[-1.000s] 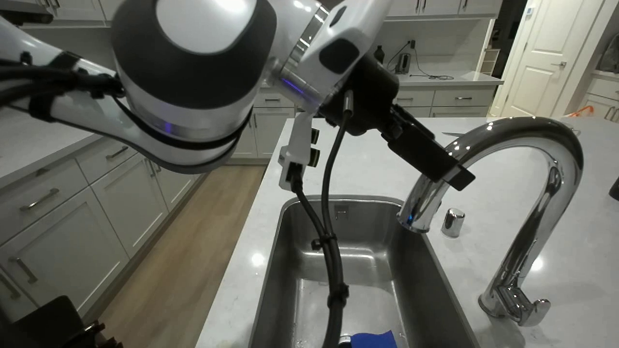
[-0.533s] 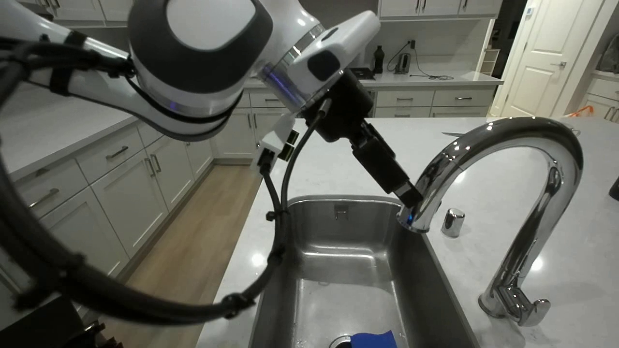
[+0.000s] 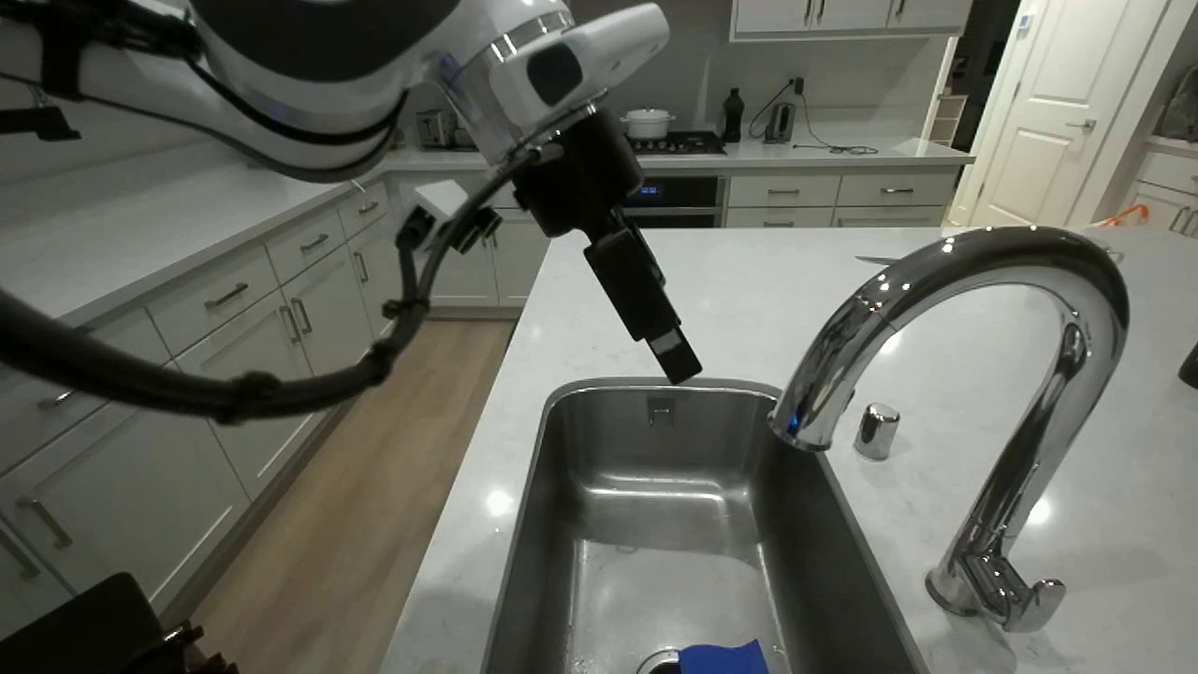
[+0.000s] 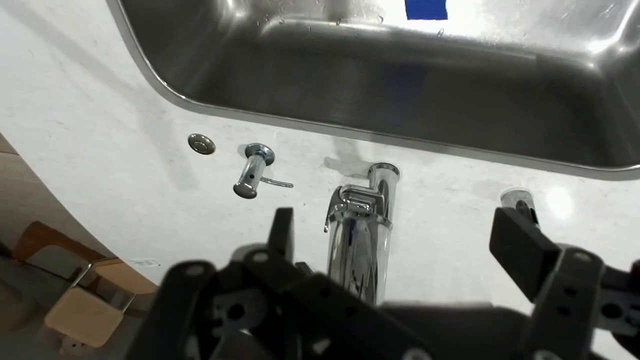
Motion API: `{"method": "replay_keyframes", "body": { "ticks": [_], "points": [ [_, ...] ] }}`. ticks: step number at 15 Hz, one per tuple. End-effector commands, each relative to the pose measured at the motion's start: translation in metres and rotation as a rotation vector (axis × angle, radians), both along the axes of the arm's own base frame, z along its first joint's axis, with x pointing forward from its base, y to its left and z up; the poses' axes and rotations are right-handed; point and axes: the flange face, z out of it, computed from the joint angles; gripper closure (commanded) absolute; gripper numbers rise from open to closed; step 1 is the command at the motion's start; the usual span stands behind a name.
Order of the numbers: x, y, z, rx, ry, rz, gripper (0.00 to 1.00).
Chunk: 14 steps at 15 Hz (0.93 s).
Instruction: Pull the tap back into the other part of it
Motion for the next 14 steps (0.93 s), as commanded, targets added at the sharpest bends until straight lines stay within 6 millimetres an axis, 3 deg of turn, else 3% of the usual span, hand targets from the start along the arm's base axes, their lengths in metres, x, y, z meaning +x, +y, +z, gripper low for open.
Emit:
{"method": "replay_keyframes", "body": {
  "ticks": [1, 9, 10, 14],
  "points": [
    [-0.018, 0.016, 0.014, 0.027, 0.034, 0.002, 0.00],
    [-0.036, 0.038, 0.035, 0.031, 0.019, -0.017, 0.00],
    [-0.024, 0.024, 0.030, 0.018, 0.025, -0.016, 0.00],
    [-0.024, 0.023, 0.028, 0.019, 0.028, -0.017, 0.00]
  ]
}}
